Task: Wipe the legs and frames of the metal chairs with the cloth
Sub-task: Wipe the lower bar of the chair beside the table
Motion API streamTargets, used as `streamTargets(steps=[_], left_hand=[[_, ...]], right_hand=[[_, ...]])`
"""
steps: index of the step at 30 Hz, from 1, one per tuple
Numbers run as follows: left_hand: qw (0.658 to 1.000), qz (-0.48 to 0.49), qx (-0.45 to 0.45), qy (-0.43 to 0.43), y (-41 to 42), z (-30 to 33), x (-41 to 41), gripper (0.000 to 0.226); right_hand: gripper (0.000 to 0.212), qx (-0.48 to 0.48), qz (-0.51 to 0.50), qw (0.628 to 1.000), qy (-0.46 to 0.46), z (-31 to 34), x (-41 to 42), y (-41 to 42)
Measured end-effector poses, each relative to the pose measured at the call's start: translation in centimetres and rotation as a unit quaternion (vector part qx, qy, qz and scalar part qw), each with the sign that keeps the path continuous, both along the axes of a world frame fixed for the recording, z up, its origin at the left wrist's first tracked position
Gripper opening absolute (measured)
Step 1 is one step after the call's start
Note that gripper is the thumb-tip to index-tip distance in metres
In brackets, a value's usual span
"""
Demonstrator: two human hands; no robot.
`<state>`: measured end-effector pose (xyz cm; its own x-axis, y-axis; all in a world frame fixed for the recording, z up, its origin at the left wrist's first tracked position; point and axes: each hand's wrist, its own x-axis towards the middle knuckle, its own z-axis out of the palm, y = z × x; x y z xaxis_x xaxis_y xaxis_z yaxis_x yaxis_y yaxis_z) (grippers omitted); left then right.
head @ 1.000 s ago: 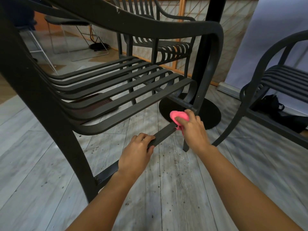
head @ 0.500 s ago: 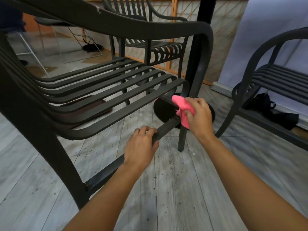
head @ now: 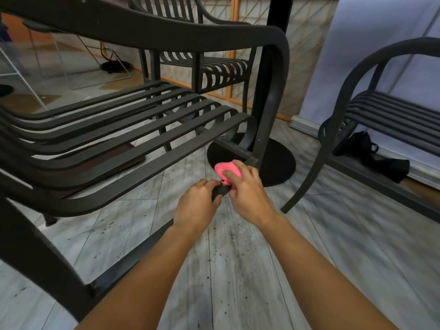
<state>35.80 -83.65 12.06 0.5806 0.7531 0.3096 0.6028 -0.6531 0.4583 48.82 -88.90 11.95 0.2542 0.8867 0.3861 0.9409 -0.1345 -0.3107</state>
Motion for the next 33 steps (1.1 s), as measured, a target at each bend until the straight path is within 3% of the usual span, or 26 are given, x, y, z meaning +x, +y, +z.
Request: streamTargets(steps=[7,18,23,25,30,33], left_hand=[[1.000,-0.003,0.004,-0.010,0.0,-0.2,-0.1,0.036],[1.000,0.001,-0.001,-0.008,0.0,-0.1,0.0,0.038],[1.000,0.000,-0.001,-0.010,0.0,-0.2,0.0,0.038],[1.000,0.000,0.001,-0.010,0.0,-0.2,0.0,0.038],[1.000,-0.002,-0.001,-0.012,0.1,-0.3,0.0,0.038],[1.000,0.000,-0.001,-0.011,0.1,-0.3,0.0,0.038]], right_hand=[[0.052,-0.026,-0.028,0.996,-0.080,-0.4,0.2,0.1],[0.055,-0.043,-0.079,0.994,-0.055,0.4,2.1,-0.3],[0.045,0.013,-0.070,0.994,0.081,0.2,3.3,0.6],[0.054,0.043,-0.077,0.995,0.052,0.2,3.8,0.5],[0.047,0.061,-0.062,0.993,0.085,1.3,4.4,-0.3],[0.050,0.125,-0.069,0.974,0.178,2.6,4.9,-0.3]])
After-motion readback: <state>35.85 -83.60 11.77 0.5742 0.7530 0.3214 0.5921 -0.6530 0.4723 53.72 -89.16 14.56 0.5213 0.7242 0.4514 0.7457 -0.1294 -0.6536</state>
